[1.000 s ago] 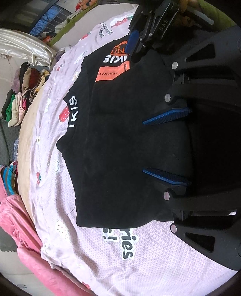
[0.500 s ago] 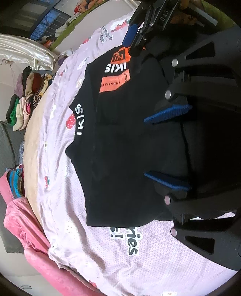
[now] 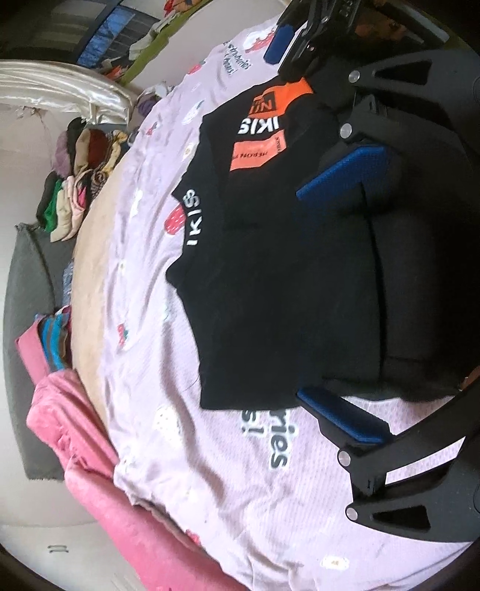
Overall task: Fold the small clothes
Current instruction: 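Lower the cuff onto the sweatshirt and open the right tool, then move both tools to the sweatshirt hem and position the left tool there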
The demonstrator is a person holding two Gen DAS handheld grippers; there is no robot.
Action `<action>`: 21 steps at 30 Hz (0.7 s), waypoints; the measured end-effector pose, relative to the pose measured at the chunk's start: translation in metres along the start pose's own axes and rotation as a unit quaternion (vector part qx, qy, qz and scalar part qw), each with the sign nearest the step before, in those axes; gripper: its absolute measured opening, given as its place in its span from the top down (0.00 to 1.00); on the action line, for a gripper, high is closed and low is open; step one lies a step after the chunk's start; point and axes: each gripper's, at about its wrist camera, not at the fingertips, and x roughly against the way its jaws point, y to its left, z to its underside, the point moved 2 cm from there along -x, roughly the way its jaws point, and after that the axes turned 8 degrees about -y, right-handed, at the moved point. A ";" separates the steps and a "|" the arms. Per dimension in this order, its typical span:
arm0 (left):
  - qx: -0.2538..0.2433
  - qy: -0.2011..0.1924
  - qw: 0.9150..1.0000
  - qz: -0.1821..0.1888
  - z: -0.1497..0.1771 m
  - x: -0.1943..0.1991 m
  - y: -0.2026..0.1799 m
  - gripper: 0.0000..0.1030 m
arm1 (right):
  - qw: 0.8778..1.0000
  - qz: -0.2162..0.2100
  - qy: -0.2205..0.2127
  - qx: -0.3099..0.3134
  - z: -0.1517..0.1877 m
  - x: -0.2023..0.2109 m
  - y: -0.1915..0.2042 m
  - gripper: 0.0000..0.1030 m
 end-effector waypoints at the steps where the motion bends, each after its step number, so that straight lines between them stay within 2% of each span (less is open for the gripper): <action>1: 0.000 -0.001 1.000 -0.002 0.000 0.001 0.001 0.09 | 1.000 0.000 -0.001 0.000 0.000 0.001 0.000 0.09; 9: 0.006 -0.010 1.000 -0.005 -0.001 0.012 -0.002 0.09 | 1.000 -0.003 -0.013 -0.004 -0.005 0.014 0.000 0.08; 21: 0.032 -0.012 0.999 0.023 0.002 0.035 -0.017 0.09 | 0.999 0.004 -0.038 0.003 -0.010 0.041 -0.001 0.08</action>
